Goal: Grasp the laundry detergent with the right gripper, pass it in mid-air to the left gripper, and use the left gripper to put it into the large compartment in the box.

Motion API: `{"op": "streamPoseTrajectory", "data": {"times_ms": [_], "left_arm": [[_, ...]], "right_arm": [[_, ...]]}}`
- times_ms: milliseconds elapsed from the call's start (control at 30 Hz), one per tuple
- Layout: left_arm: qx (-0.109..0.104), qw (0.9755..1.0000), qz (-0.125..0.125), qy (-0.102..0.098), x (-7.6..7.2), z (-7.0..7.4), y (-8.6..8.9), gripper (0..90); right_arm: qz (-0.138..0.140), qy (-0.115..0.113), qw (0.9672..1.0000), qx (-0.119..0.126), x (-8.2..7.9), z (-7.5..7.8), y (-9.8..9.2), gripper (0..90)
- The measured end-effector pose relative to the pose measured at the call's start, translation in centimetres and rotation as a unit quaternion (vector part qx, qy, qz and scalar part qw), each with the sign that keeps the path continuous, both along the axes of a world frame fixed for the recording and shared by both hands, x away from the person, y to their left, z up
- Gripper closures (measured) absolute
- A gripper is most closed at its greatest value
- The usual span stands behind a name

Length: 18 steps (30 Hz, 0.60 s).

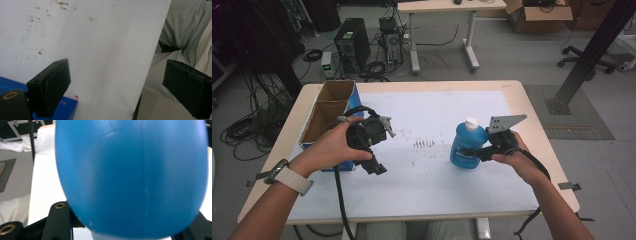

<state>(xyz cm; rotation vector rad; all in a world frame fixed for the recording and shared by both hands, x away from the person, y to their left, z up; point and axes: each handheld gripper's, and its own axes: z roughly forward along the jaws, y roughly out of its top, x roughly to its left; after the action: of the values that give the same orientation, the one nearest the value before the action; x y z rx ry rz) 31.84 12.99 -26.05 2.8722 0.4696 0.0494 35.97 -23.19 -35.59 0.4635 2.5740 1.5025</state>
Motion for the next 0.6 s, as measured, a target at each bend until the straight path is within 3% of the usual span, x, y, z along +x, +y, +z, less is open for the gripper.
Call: {"op": "streamPoseTrajectory", "data": {"times_ms": [267,600], "left_arm": [[-0.001,1.0000,-0.005,-0.006,-0.4,0.8,-0.3,8.1],[-0.010,0.9997,-0.015,-0.015,-1.0,2.1,-1.3,7.6]], "right_arm": [[0.037,-0.003,0.9992,-0.010,-1.1,2.5,0.8,43.3],[0.090,0.000,0.9958,-0.018,-2.8,5.3,2.7,43.3]]}}
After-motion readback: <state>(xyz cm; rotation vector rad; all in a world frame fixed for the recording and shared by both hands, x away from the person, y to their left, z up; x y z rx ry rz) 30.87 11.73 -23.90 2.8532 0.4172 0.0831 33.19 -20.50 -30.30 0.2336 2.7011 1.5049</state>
